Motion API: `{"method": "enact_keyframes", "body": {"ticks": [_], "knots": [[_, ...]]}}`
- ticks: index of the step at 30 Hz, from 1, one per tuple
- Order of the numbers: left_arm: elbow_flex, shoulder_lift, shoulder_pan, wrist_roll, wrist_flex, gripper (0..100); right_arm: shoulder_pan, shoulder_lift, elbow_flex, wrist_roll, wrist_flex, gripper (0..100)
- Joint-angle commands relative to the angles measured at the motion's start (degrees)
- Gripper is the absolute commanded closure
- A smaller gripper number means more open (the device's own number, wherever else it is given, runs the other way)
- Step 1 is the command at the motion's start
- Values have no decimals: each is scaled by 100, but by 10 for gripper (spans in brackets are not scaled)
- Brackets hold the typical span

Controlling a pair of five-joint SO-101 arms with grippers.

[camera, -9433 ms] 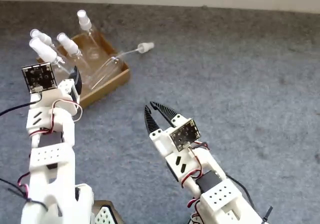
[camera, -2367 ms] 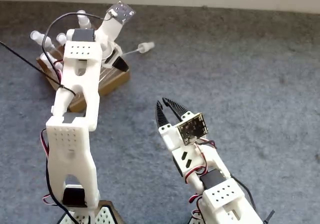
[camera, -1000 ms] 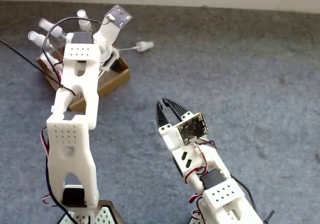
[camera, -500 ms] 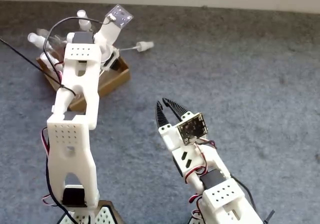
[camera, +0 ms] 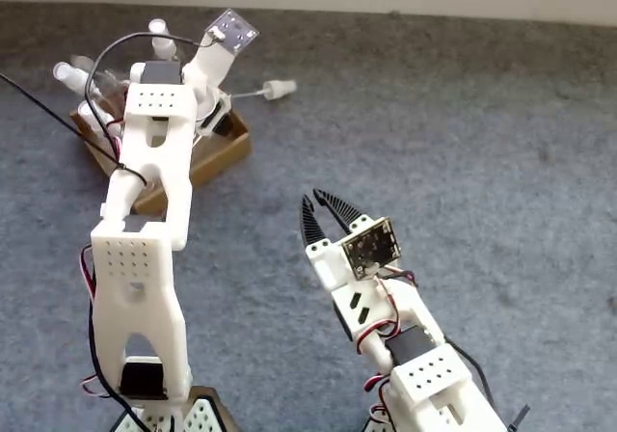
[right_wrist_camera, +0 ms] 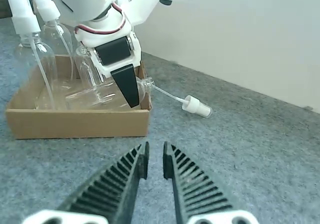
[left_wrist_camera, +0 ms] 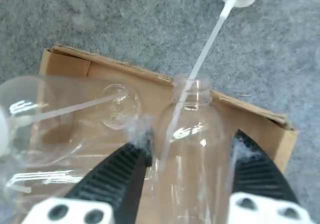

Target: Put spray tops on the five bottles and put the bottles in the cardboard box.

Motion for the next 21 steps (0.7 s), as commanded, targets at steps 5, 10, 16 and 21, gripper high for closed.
{"method": "enact_keyframes", "body": {"ticks": [5, 10, 16, 21], "knots": [[-338, -585, 101, -35, 404, 821, 66, -31, 971, 35, 13, 950], [-338, -1095, 66, -35, 844, 821, 66, -40, 971, 35, 13, 950], [-338, -1490, 4, -35, 1204, 821, 66, -31, 971, 35, 13, 950], [-338, -2079, 48, -18, 1644, 825, 66, -31, 971, 35, 13, 950]]}}
